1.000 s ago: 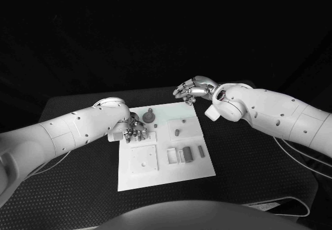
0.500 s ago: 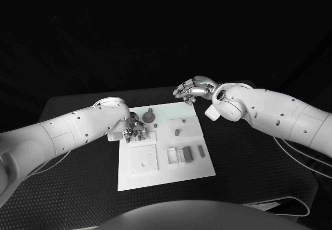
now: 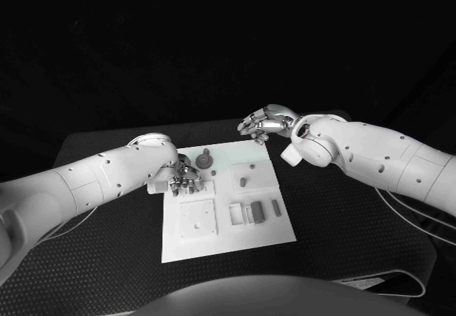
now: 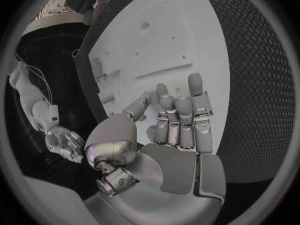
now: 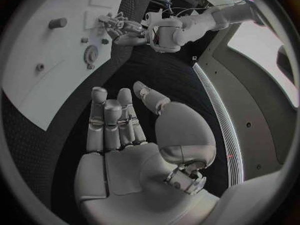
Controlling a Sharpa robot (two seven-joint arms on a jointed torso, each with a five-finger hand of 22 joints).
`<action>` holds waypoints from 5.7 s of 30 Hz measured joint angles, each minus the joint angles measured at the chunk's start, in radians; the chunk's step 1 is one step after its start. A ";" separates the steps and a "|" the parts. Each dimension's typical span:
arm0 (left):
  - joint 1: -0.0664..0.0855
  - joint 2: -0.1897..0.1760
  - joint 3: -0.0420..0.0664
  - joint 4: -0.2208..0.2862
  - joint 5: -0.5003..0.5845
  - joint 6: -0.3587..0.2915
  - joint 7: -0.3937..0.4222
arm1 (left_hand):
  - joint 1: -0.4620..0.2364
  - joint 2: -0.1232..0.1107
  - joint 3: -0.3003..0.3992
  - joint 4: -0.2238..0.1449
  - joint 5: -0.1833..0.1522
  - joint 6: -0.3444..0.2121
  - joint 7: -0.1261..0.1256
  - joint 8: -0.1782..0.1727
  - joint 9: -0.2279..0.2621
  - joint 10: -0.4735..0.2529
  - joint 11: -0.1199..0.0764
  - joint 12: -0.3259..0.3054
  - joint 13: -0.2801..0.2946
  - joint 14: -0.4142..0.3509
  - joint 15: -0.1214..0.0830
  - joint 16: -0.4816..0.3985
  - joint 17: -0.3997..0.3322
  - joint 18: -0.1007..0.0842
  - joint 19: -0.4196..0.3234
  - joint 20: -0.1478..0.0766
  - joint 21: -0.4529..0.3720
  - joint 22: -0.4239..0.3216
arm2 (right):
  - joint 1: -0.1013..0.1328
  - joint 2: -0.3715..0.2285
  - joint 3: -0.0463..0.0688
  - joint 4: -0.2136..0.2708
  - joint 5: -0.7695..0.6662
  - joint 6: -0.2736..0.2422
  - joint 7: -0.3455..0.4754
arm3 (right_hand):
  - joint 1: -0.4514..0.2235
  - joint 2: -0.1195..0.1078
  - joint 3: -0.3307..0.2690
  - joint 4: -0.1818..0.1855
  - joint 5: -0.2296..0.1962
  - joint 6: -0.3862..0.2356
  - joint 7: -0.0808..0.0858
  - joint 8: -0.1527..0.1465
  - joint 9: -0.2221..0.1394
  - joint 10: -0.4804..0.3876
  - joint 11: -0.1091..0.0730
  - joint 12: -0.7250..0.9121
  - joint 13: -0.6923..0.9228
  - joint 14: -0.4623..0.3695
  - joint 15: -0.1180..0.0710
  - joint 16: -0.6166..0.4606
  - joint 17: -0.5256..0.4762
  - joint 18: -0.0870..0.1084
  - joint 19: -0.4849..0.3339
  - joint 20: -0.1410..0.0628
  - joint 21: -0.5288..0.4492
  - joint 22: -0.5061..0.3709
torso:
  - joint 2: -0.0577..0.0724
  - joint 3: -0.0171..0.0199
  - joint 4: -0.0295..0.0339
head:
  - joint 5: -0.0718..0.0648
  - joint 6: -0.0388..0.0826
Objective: Assemble the parts on the task board
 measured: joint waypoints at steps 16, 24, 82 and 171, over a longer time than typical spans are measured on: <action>0.001 0.002 0.000 -0.001 -0.001 0.002 -0.003 | 0.003 0.003 -0.018 0.021 -0.016 0.000 0.000 -0.008 0.002 0.001 0.001 -0.012 0.000 0.002 0.002 0.000 -0.001 0.000 0.000 0.000 0.000 0.000 | 0.000 0.000 0.000 0.000 0.000 0.000 0.000 | 0.000 0.000 0.000 0.000 0.000 -0.002 0.002 0.000 0.000 0.000 0.000 0.000 0.000 0.000 0.000 0.000 0.000 0.001 0.000 0.000 0.000 0.000 | 0.000 0.0003 0.0001 | 0.000 0.000; -0.001 0.002 -0.002 -0.002 0.002 0.001 -0.006 | -0.026 -0.011 -0.064 0.084 -0.019 0.000 -0.001 -0.012 0.010 0.001 0.001 -0.016 0.000 0.002 0.002 0.000 -0.001 0.000 0.000 0.000 -0.001 0.000 | 0.000 0.000 0.000 0.000 0.000 0.000 0.000 | 0.000 0.000 0.000 0.000 0.000 -0.002 0.002 0.000 0.000 0.000 0.000 0.000 0.000 0.001 -0.001 0.000 0.000 0.007 0.000 0.000 0.000 0.000 | 0.000 0.0002 0.0000 | 0.000 -0.001; -0.001 -0.035 0.023 0.043 0.035 -0.063 -0.016 | -0.203 -0.076 -0.246 0.004 -0.020 -0.029 0.011 -0.064 0.020 -0.013 0.008 -0.027 0.011 -0.018 -0.011 -0.007 0.002 0.000 -0.003 -0.005 -0.027 0.000 | -0.002 -0.002 0.000 0.000 0.000 0.000 0.000 | -0.004 -0.004 0.000 0.000 0.000 -0.005 0.001 -0.003 0.000 0.000 0.000 0.000 -0.001 0.002 -0.002 0.000 0.000 0.001 0.000 0.000 0.000 0.000 | 0.000 -0.0012 0.0005 | 0.000 -0.002; 0.050 0.096 0.039 -0.280 -0.149 0.005 0.006 | -0.129 -0.053 -0.205 0.015 -0.020 -0.118 0.039 -0.055 0.153 -0.064 0.041 -0.031 0.004 -0.057 -0.007 -0.015 -0.006 0.000 -0.042 0.012 -0.031 0.000 | -0.004 0.009 0.000 -0.008 0.000 0.002 -0.001 | -0.004 -0.004 0.000 0.000 0.000 -0.001 0.001 -0.003 -0.001 0.000 0.000 0.000 -0.001 0.000 0.000 0.000 0.000 0.001 0.000 0.000 0.000 0.000 | 0.002 -0.0016 -0.0015 | 0.008 0.032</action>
